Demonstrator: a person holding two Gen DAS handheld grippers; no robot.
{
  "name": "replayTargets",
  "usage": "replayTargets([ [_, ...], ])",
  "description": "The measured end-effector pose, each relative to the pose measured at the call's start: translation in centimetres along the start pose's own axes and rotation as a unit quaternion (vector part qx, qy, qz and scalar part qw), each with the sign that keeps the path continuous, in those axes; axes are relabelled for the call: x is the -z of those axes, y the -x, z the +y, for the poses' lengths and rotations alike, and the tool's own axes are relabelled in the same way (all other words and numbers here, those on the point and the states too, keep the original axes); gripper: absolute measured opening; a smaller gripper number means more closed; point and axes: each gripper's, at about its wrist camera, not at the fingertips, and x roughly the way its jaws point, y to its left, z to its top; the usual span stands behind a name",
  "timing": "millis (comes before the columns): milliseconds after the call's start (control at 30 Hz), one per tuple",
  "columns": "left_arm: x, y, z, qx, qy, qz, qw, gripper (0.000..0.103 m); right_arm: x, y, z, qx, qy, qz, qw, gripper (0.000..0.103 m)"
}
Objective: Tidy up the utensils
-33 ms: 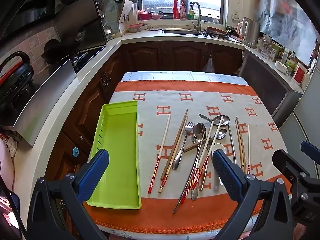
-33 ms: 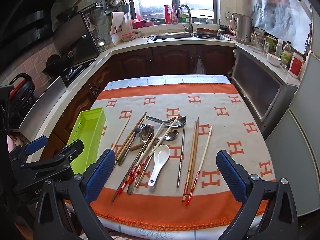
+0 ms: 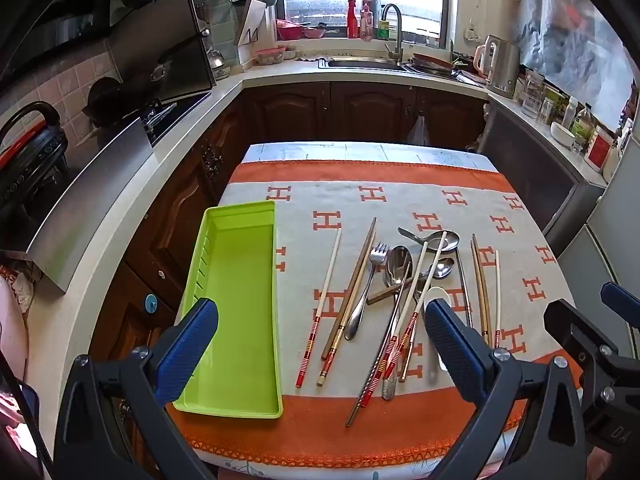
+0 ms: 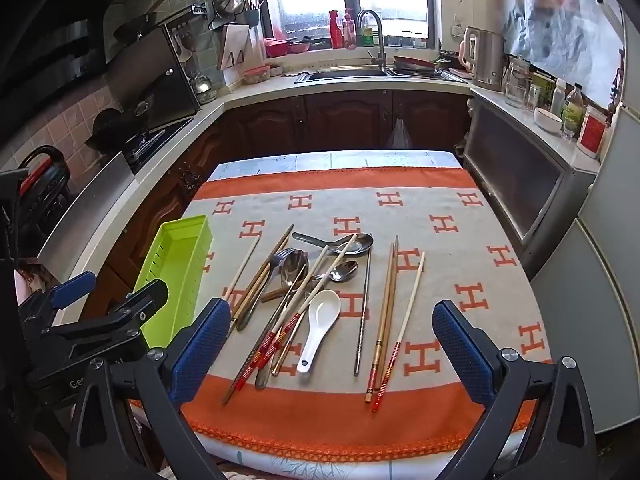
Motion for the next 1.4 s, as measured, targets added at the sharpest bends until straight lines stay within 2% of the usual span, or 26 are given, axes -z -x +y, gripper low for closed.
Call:
replayTargets([
  [100,0.4,-0.2,0.5,0.014,0.012,-0.004,0.9998,0.102,0.1,-0.1,0.2,-0.001,-0.001,-0.002,1.0,0.103],
  [267,0.5,-0.6,-0.2,0.018,0.009,0.011,0.9997,0.102,0.2,-0.3,0.3,-0.005,-0.008,0.007,1.0,0.103],
  [333,0.4,-0.6,0.3,0.03,0.008,0.015,0.9994,0.102,0.2,-0.7,0.7,-0.005,-0.005,0.006,1.0,0.103],
  [600,0.7,-0.5,0.1,0.037,0.01,0.019,0.9991,0.102,0.5,-0.6,0.3,-0.013,0.002,0.01,1.0,0.103],
  [1400,1.0,-1.0,-0.1,0.031,0.001,0.034,0.9989,0.102,0.7,-0.8,0.3,-0.016,0.002,0.013,1.0,0.103],
])
